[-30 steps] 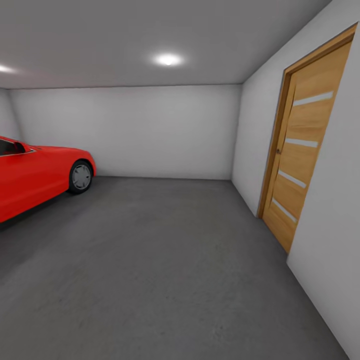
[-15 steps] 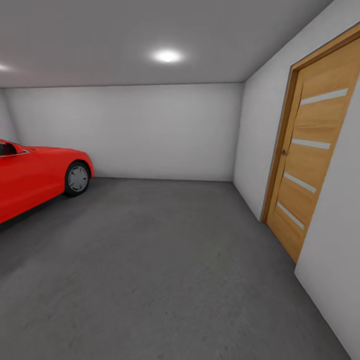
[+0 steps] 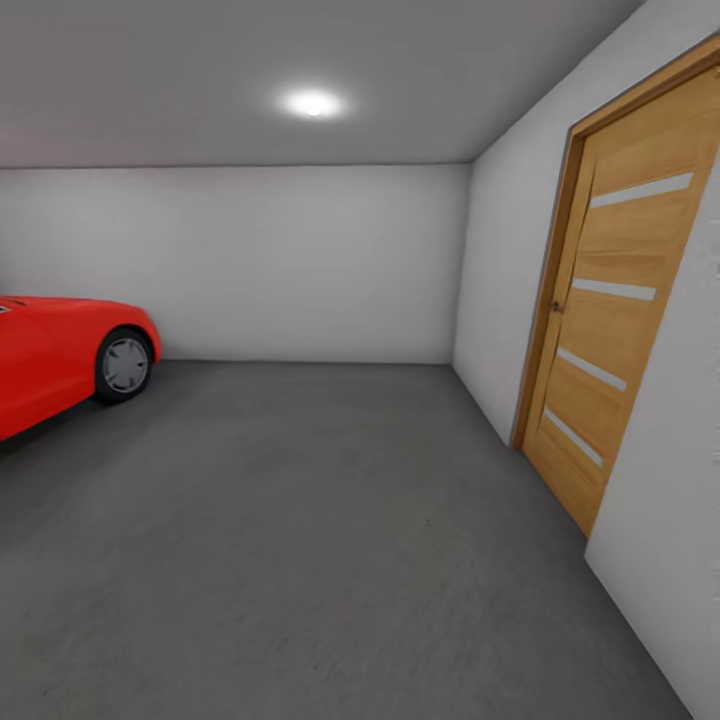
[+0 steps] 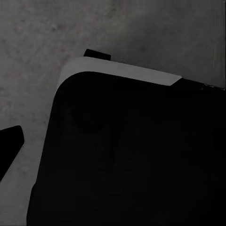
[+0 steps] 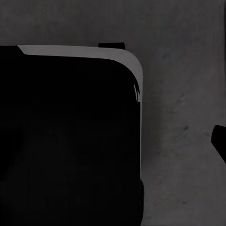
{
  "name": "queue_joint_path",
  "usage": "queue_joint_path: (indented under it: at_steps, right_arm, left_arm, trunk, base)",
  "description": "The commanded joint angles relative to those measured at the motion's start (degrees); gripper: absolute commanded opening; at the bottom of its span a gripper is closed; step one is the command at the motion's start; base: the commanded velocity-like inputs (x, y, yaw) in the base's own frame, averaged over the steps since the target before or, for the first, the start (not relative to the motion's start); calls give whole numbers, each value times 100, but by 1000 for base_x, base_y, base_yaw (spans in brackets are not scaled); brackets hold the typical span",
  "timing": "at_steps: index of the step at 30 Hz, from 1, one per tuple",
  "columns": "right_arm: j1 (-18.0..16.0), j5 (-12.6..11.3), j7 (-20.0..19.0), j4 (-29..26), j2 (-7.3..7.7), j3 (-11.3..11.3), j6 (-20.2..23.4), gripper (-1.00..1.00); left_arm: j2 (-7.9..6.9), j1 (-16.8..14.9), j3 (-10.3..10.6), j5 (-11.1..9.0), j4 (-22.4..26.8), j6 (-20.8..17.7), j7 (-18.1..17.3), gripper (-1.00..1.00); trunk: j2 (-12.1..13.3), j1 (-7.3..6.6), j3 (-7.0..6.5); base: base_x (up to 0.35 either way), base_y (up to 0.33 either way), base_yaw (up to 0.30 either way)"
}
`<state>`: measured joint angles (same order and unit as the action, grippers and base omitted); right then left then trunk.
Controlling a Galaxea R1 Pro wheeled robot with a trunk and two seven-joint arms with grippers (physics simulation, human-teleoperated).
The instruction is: Move the two storage containers from the living room to the garage. In the garage, place one container on the floor and stack the other container on top of it (either order is fine).
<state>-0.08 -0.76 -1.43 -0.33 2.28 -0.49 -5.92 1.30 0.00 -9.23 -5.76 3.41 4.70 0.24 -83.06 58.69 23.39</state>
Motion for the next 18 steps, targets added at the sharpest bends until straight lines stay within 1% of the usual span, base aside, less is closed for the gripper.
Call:
queue_joint_path:
  at_steps: [1, 5, 8, 18]
  right_arm:
    - [-1, -3, -15, -2, 1, -5, -14, 100]
    - [-1, 8, -17, -2, 1, -1, -14, 100]
    - [-1, 22, -16, -2, 1, 8, -14, 100]
    - [-1, 49, -6, -2, 8, 38, -11, 100]
  left_arm:
    - [2, 0, 1, -58, 2, 13, 3, 100]
    - [2, 0, 1, -57, 2, 13, 3, 100]
    - [2, 0, 1, -59, 2, 13, 3, 100]
    - [-5, 0, 1, -61, 2, 13, 3, 100]
  trunk:
    - [-2, 4, 5]
    - [-2, 4, 5]
    - [-2, 4, 5]
    - [-2, 4, 5]
  base:
    - [323, 0, -237]
    - [324, 0, -224]
    - [324, 2, -102]
    - [324, 78, -12]
